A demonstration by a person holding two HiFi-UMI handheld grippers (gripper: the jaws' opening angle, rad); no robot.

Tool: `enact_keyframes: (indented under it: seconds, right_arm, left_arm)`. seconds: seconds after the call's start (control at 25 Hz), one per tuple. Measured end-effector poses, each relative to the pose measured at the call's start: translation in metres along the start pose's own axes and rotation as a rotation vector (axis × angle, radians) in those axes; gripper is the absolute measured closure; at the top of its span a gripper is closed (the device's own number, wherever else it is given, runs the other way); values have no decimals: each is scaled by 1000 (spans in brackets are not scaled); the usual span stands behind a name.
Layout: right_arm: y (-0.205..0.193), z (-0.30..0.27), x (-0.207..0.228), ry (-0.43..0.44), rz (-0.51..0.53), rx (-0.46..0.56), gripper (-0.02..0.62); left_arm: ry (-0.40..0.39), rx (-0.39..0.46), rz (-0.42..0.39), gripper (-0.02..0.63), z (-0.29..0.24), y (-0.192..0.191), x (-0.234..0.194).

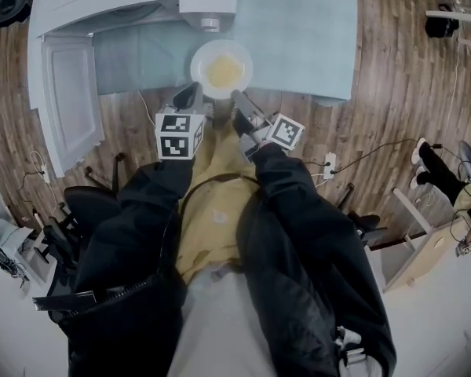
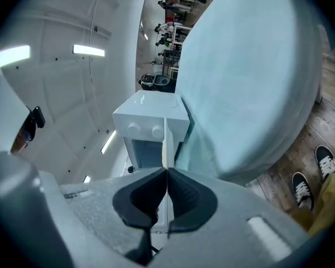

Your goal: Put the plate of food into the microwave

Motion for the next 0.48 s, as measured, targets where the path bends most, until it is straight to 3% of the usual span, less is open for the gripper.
enact_keyframes:
  seconds: [0.48]
  right_arm:
    - [-34, -68, -19, 47, 21, -146, 588]
  left_arm:
    - [112, 66, 145, 610, 44, -12, -78]
Point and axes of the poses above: the fingertips, and each gripper's own axes: z backward along the fingers, x to its right, y out of its top, the point moved 9 cm from there along z, backward along the fingers, and after that the axes turned 14 degrees about z, right-handed, at the moved point
